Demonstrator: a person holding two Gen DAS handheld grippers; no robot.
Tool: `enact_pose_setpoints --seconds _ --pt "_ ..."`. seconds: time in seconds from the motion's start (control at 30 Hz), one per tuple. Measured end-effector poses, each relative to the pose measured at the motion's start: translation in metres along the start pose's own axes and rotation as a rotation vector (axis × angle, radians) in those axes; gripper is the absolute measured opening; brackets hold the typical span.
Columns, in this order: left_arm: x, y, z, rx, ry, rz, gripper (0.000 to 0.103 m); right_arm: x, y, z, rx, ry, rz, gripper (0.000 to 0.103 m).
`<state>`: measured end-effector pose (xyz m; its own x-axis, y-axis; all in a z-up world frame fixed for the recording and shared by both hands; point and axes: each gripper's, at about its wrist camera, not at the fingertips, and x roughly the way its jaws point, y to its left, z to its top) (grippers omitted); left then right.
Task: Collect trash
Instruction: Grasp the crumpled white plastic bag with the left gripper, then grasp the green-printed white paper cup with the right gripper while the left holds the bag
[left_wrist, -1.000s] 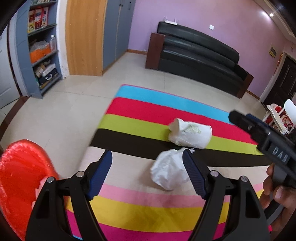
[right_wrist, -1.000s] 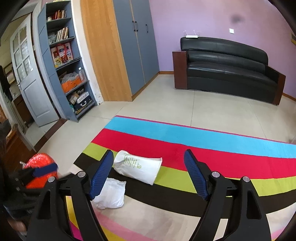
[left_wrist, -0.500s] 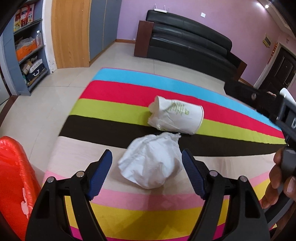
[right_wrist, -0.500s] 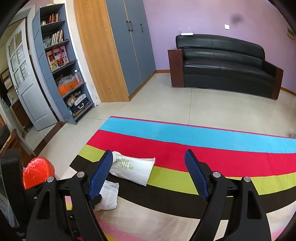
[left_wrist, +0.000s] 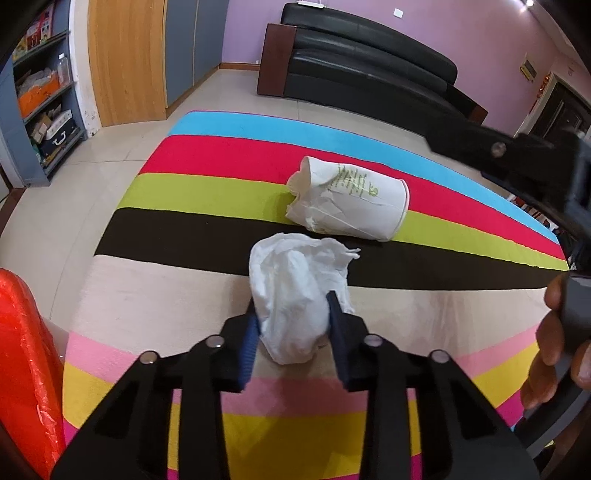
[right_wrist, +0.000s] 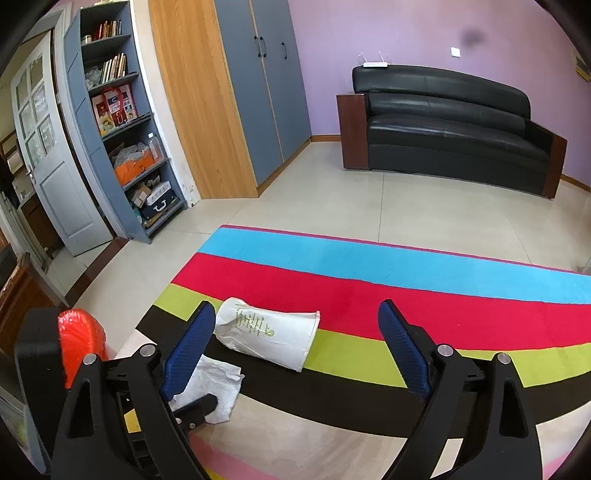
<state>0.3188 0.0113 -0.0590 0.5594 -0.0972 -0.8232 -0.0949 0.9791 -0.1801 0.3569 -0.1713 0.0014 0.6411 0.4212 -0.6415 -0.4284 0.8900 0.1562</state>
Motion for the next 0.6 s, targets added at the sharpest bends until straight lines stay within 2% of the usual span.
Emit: enact_pose_setpoints --seconds 0.13,0.6 --pt "-0.003 0.013 0.004 -0.006 -0.009 0.026 0.026 0.007 0.003 -0.002 0.004 0.01 -0.009 0.085" --pt "-0.032 0.05 0.003 -0.045 -0.048 0.08 0.024 0.038 0.029 -0.012 0.003 0.046 -0.05 0.085"
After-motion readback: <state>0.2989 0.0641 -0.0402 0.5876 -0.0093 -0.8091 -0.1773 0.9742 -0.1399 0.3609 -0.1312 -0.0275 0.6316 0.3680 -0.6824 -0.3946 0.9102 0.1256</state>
